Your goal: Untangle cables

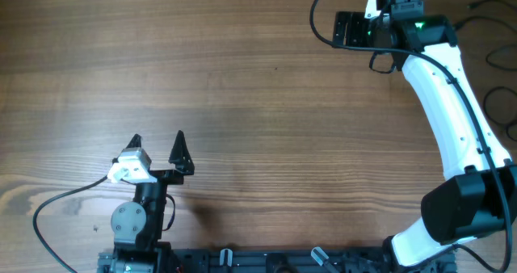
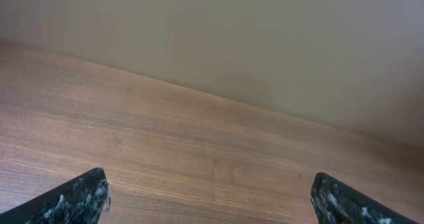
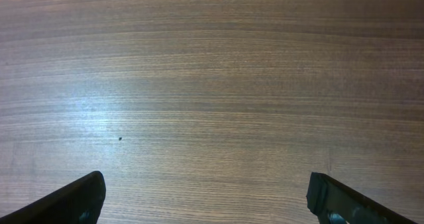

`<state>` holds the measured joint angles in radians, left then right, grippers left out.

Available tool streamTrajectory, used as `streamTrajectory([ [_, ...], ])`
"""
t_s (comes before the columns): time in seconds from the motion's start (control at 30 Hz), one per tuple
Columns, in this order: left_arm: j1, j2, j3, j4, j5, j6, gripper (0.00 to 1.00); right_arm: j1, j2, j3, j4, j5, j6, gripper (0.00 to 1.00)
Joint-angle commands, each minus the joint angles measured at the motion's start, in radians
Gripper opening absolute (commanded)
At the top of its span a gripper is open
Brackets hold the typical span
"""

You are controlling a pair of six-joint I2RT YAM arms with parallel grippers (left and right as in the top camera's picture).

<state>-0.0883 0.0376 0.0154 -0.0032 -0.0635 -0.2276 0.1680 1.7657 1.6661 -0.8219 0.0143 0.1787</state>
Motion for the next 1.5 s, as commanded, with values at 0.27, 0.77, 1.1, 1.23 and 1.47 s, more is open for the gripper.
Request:
streamTrajectory([
  [0.27, 0.008, -0.035, -0.01, -0.028, -0.022, -0.013, 1.0, 0.006, 0.018, 0.021, 0.002, -0.016, 0.011, 1.0],
  [0.77, 0.04, -0.035, -0.01, -0.065, -0.02, -0.012, 1.0, 0.006, 0.018, 0.021, 0.002, -0.016, 0.011, 1.0],
  [1.1, 0.04, -0.035, -0.01, -0.064, -0.017, -0.013, 1.0, 0.006, 0.018, 0.021, 0.002, -0.016, 0.01, 1.0],
  [1.23, 0.041, -0.035, -0.01, -0.064, -0.017, -0.013, 1.0, 0.006, 0.018, 0.021, 0.002, -0.016, 0.011, 1.0],
  [1.47, 0.041, -0.035, -0.01, -0.065, -0.016, -0.013, 1.0, 0.006, 0.018, 0.021, 0.002, -0.016, 0.01, 1.0],
])
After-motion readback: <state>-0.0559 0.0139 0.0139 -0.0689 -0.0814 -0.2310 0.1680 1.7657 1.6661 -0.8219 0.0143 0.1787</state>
